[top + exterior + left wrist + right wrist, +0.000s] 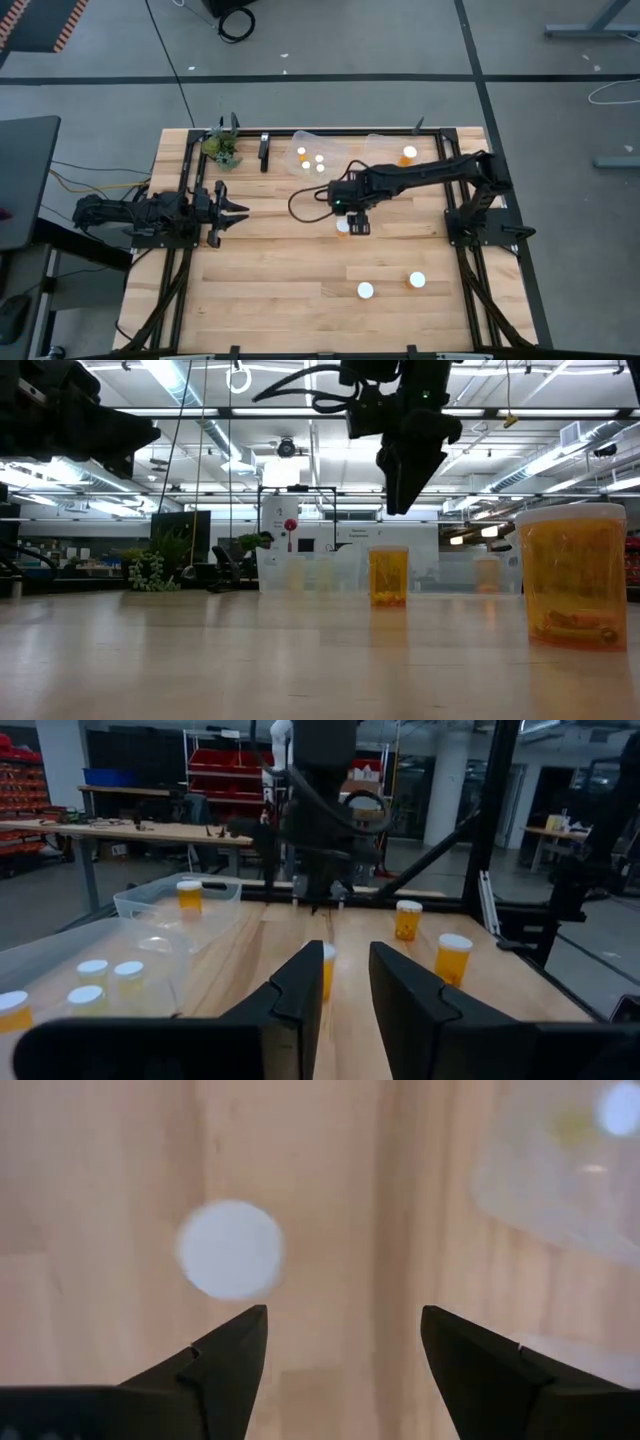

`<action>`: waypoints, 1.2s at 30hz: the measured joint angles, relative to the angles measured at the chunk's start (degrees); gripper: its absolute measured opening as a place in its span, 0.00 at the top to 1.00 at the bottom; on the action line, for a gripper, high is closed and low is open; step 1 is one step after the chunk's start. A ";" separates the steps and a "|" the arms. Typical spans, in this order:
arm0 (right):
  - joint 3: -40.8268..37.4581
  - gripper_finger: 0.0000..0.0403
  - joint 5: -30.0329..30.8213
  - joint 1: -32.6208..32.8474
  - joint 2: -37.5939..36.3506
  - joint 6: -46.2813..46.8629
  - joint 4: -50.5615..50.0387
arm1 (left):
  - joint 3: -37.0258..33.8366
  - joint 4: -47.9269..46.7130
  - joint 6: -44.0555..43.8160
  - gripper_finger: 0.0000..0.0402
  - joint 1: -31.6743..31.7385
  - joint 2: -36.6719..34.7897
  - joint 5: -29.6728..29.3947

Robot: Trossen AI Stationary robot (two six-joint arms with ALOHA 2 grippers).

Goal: Pick and place medicine bottles into bin by pill shape (circle, oval)
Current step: Put the big orange pill bottle into the right transparent bin

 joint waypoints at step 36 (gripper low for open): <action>-12.40 0.33 -5.06 3.58 1.46 -7.41 22.28 | 0.00 -0.10 0.01 0.77 0.02 0.30 0.01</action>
